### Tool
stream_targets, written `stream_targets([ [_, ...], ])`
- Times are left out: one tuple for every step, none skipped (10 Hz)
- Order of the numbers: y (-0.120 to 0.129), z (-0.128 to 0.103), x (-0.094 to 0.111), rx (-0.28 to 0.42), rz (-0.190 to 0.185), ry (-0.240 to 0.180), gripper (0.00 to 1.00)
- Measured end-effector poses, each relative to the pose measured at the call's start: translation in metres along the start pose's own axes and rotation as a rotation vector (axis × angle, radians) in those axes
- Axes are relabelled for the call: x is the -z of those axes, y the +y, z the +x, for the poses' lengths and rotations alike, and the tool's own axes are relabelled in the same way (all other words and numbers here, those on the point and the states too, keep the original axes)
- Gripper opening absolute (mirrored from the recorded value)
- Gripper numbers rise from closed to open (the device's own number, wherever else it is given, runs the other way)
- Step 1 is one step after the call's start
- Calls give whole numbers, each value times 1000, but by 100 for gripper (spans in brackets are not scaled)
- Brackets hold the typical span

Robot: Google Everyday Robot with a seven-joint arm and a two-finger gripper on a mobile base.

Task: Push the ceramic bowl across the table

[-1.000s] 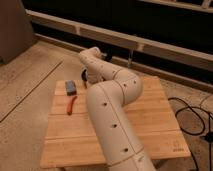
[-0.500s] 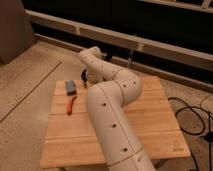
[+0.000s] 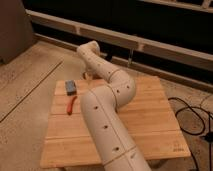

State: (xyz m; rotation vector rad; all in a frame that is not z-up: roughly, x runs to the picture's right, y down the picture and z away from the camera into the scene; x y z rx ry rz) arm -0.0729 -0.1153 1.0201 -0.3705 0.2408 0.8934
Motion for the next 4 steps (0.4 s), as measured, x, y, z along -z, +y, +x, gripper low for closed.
stream_targets([
  [-14,-31,13,41,61,-109,65],
  [-22,-50,21,71,100,-177,65],
  [-26,-61,27,88,123,-216,65],
  [-28,-68,31,99,135,-239,65],
])
